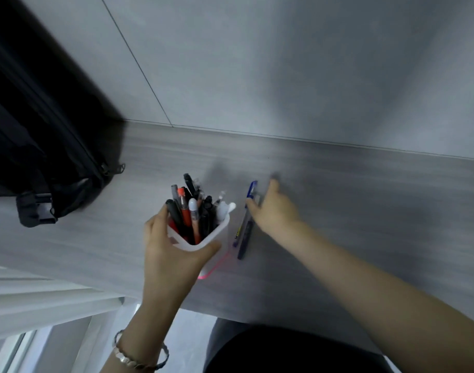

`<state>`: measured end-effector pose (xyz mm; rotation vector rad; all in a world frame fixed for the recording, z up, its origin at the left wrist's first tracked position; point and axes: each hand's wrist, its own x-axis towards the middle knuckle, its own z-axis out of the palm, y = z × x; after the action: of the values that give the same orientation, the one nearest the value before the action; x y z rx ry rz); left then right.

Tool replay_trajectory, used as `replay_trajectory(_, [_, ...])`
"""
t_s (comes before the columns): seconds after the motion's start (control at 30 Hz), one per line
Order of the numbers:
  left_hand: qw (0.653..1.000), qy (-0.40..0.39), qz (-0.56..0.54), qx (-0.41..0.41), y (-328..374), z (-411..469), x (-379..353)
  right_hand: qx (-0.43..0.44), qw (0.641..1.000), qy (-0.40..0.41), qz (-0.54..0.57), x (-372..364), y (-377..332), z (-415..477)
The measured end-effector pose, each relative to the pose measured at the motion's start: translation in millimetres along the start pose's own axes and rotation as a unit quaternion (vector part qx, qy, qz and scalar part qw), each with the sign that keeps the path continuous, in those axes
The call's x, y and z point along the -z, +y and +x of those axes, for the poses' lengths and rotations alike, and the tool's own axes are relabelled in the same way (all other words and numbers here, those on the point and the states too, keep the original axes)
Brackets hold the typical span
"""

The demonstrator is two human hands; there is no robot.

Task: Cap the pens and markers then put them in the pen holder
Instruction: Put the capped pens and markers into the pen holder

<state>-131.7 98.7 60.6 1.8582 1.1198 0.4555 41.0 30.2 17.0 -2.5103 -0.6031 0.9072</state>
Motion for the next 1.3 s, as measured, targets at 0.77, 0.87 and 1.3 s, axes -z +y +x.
replay_trajectory(0.77, [0.991,-0.097,0.019,-0.089,32,1,-40,0.364,0.783,0.273,0.425,105,-7,-72])
replay_trajectory(0.87, [0.986,-0.115,0.008,-0.123,44,-2,-54,0.357,0.859,0.214,0.298,72,1,-68])
replay_trajectory(1.3, [0.981,-0.158,-0.007,-0.113,38,-2,-64,0.372,0.927,0.053,-0.007,54,36,-64])
